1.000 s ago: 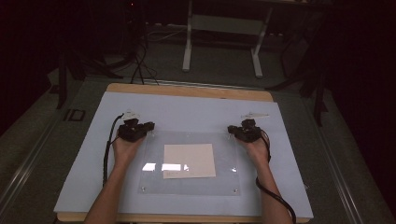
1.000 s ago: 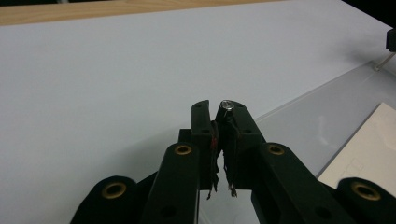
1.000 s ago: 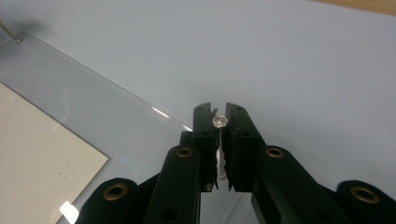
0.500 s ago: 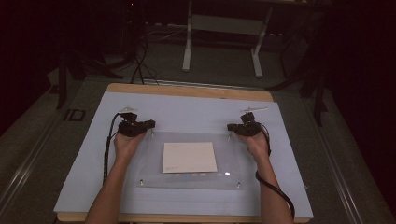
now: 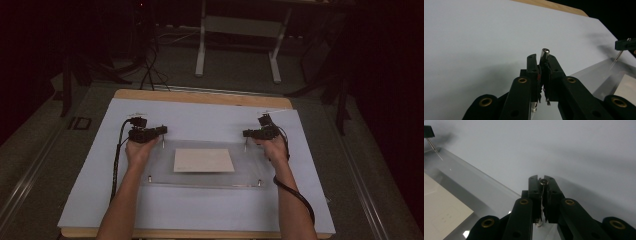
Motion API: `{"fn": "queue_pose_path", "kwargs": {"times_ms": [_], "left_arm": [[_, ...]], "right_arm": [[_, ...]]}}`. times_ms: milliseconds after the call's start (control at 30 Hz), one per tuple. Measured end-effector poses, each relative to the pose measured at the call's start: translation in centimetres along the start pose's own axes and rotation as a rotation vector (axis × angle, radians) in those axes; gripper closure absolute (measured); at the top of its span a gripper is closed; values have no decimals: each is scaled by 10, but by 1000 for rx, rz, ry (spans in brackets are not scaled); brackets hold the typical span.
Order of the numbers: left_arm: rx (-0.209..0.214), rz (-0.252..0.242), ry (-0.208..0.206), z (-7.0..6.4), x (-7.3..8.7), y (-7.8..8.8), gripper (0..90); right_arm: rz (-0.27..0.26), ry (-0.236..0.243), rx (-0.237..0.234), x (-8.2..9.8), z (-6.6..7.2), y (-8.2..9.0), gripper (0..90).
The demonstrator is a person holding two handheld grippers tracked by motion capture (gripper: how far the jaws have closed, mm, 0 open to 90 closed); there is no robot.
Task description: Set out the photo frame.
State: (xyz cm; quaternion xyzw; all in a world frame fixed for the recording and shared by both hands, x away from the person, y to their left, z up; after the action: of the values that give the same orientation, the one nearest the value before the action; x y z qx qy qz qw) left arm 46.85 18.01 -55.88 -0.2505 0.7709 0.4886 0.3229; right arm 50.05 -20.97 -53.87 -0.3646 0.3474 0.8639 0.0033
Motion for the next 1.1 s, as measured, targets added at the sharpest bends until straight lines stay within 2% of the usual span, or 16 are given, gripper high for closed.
{"fn": "queue_pose_path", "kwargs": {"times_ms": [200,233,267,333,433,533,567,667,767,800,867,933,967,1033,1067,1100], "left_arm": [[8,34,20,3,-5,-6,854],[25,41,45,4,-5,-8,854],[25,41,45,4,-5,-8,855],[30,51,57,6,-6,-10,856],[25,63,64,6,-7,-12,858],[27,66,82,7,-8,-13,860],[22,66,85,7,-8,-13,860],[18,69,90,7,-8,-14,861],[11,76,101,6,-8,-14,861],[11,76,101,6,-8,-14,860],[4,81,113,6,-9,-15,860],[1,81,122,6,-9,-16,860],[-2,85,131,6,-9,-16,860],[-14,94,129,6,-10,-17,859],[-14,94,129,6,-10,-17,860],[-12,96,134,6,-10,-17,860]], "right_arm": [[-17,-55,-17,-4,-6,-3,850],[-16,-57,-13,-5,-6,-3,847],[-16,-57,-13,-5,-6,-3,847],[-3,-41,8,-6,-6,-4,836],[23,12,89,-9,-2,-2,755],[1,18,78,-12,3,4,701],[-22,34,98,-15,9,14,663],[-33,49,103,-17,14,22,655],[-54,84,97,-23,32,39,775],[-54,84,97,-23,32,39,775],[-40,128,81,-23,49,46,857],[-37,139,80,-23,53,47,873],[-28,167,75,-22,63,51,896],[-26,194,59,-23,75,55,898],[-26,194,59,-23,75,55,898],[-21,224,42,-25,85,59,900]]}}
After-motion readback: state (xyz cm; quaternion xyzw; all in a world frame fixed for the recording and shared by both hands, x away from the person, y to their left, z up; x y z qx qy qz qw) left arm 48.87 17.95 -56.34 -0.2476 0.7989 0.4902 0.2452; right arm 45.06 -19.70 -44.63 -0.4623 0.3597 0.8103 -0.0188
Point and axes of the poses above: each handheld gripper's, and its own axes: y roughly backward along the jaws, x roughly out of its underside, z roughly to its left, the point moved 5 cm from there along -y, roughly forward along the jaws, and after that the axes turned 15 degrees about -x, right-handed, at the moved point
